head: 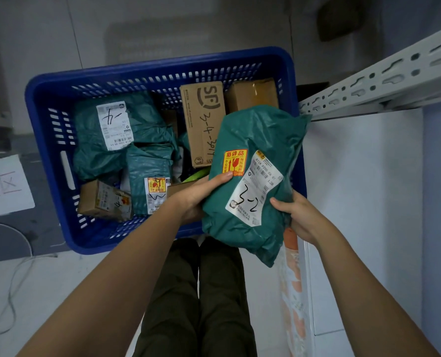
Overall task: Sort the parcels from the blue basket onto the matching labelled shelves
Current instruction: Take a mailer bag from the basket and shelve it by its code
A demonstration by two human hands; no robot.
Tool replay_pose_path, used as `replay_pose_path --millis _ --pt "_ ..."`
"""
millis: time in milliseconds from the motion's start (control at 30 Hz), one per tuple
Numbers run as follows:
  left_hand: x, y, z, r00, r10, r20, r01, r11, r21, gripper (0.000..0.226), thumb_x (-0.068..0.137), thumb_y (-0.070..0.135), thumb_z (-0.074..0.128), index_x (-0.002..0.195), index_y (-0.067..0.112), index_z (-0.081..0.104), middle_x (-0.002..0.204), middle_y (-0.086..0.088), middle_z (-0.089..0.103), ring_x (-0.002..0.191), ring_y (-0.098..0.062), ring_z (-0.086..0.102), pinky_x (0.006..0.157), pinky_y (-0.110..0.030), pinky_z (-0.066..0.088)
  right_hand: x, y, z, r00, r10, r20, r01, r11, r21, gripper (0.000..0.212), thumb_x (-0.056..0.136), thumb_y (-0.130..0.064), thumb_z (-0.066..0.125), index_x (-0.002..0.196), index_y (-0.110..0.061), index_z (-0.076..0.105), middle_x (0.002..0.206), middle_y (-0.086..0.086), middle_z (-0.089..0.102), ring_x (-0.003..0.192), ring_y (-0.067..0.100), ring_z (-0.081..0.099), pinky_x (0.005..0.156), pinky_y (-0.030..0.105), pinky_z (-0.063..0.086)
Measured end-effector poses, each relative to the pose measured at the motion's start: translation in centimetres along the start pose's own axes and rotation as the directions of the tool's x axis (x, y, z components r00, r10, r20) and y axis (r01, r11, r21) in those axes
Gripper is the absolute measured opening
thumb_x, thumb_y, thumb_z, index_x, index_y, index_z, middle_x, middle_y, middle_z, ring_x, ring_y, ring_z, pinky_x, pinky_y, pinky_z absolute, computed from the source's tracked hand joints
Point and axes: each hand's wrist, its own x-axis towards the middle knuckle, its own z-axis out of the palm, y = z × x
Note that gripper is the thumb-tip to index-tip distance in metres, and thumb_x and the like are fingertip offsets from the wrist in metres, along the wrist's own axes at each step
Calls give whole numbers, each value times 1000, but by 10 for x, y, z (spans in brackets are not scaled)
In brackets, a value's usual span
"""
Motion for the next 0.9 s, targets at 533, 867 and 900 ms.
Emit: replay_pose_path --millis 533,867,900 --pt "-65 13 12 945 268 -188 -238 956 170 31 81 37 68 111 30 59 107 0 69 95 -16 68 76 -27 52 -25 -56 56 969 -230 -92 210 959 -191 87 51 -59 82 125 -35 42 133 -5 54 120 19 52 101 45 45" --pt "-161 33 53 905 363 -222 -308 919 245 43 85 48 60 123 29 58 113 4 67 101 -13 65 85 -27 50 -108 -84 81 959 -279 -49 272 955 -120 70 66 -38 82 126 -31 45 121 -9 56 116 16 53 101 39 44" --pt "-174 37 61 899 381 -218 -322 909 264 40 86 48 59 121 31 56 111 7 66 98 -10 64 81 -25 50 -120 -88 82 958 -281 -50 274 955 -114 76 58 -46 84 123 -31 47 123 -8 58 117 18 55 102 42 45"
